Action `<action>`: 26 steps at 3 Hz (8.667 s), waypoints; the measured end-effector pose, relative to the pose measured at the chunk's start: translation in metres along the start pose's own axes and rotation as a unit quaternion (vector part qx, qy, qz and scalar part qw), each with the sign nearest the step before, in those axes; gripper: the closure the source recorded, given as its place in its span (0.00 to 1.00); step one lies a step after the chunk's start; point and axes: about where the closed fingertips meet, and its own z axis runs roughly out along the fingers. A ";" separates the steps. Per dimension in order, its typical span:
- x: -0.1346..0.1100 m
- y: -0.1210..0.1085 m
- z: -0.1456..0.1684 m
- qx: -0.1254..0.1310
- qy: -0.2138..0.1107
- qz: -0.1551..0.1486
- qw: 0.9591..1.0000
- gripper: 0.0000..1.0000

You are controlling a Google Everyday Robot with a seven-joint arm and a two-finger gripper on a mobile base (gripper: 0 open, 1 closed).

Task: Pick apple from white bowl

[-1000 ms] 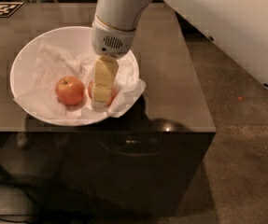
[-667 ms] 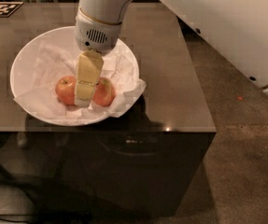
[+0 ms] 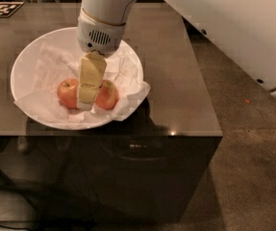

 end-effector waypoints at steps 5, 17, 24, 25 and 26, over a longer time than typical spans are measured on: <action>0.024 -0.026 0.017 0.044 0.028 0.000 0.999 0.00; 0.033 -0.043 0.019 0.060 0.035 -0.014 0.998 0.41; 0.032 -0.045 0.020 0.060 0.036 -0.017 0.997 0.00; 0.026 -0.055 0.034 0.061 0.051 -0.033 0.996 0.00; 0.026 -0.055 0.034 0.061 0.051 -0.033 0.996 0.00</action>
Offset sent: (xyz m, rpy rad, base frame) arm 0.0000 0.0000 0.0000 0.0000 0.0000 0.0000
